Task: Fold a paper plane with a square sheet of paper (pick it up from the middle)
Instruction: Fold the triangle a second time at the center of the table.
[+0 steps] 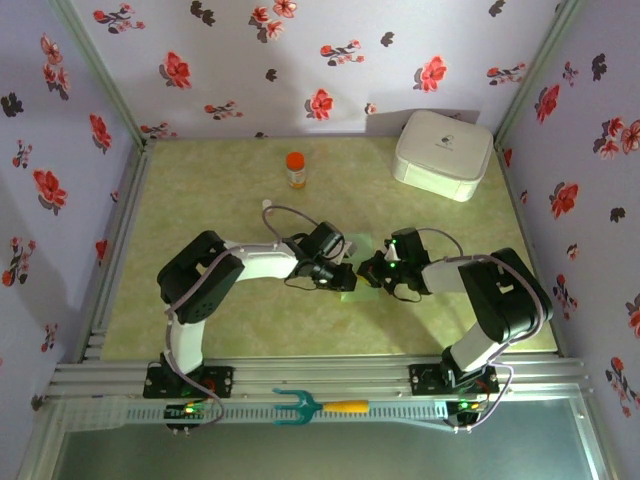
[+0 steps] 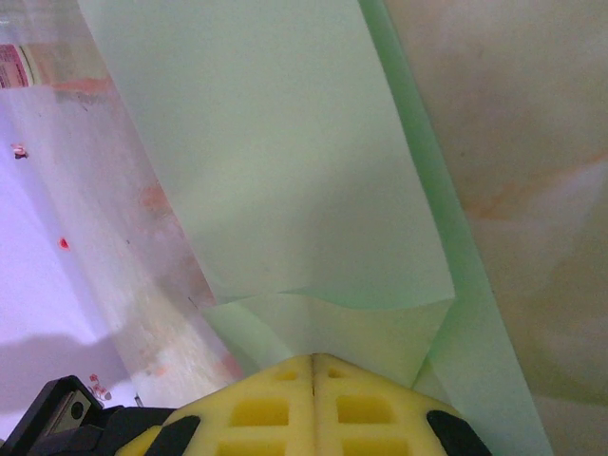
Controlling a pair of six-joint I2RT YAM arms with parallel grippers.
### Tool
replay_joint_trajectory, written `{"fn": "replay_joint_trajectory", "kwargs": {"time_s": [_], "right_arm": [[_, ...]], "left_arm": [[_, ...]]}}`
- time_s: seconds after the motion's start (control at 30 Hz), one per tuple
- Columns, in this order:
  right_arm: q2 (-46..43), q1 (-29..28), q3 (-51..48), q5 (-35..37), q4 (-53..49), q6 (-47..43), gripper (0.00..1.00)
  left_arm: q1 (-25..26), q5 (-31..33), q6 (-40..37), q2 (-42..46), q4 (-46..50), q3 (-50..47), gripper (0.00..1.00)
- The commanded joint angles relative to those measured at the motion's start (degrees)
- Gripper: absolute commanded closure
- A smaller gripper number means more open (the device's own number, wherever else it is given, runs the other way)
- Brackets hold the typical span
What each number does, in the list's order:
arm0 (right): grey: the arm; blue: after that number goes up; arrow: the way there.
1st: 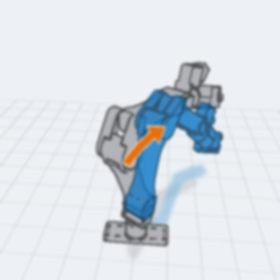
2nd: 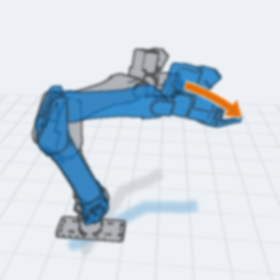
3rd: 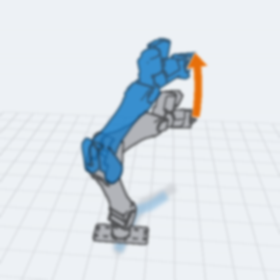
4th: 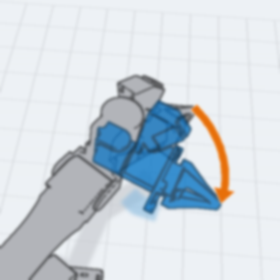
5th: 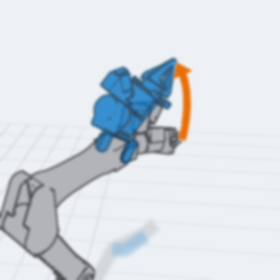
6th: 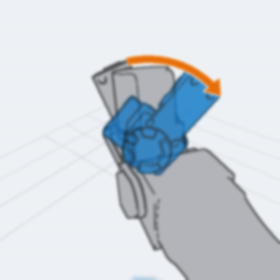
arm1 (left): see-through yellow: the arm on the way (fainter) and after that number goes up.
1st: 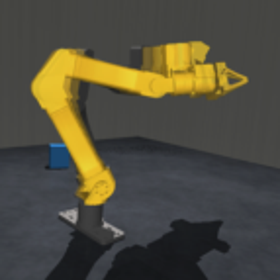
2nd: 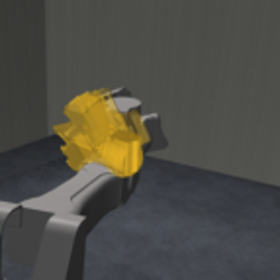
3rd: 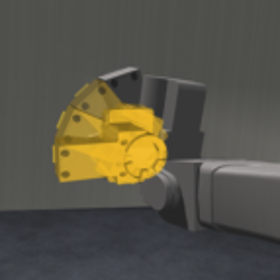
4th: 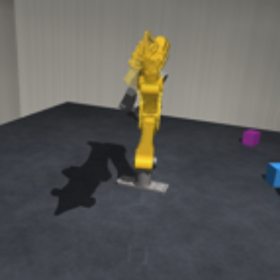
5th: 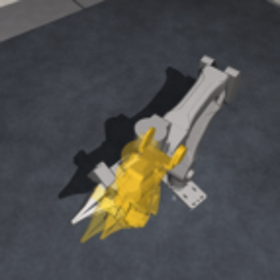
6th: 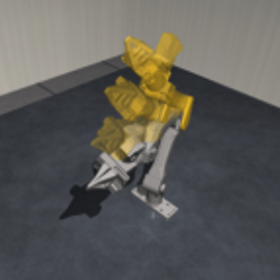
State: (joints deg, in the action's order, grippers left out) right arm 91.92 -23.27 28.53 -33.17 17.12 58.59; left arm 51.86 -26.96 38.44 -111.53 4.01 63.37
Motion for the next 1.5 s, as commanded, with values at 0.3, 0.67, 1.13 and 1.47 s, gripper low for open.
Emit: {"fn": "replay_joint_trajectory", "kwargs": {"time_s": [0.3, 0.67, 1.13, 1.47], "right_arm": [[2.5, 0.2, -1.6, 4.3, -5.1, 0.4, 1.00], [2.5, 0.2, -1.5, 4.2, -5.1, 0.3, 1.00], [2.6, 0.3, -1.5, 4.2, -5.3, 0.3, 1.00], [2.6, 0.4, -1.5, 4.2, -5.5, 0.1, 1.00]], "left_arm": [[0.6, 2.9, -2.1, 3.9, 2.5, -2.3, 0.88], [1.4, 0.3, -2.0, 3.1, 1.4, 0.1, 0.88], [1.6, -1.5, -1.9, 0.3, 1.4, 1.8, 1.00], [1.6, -0.9, -1.9, -1.0, 2.2, 1.4, 1.00]]}}
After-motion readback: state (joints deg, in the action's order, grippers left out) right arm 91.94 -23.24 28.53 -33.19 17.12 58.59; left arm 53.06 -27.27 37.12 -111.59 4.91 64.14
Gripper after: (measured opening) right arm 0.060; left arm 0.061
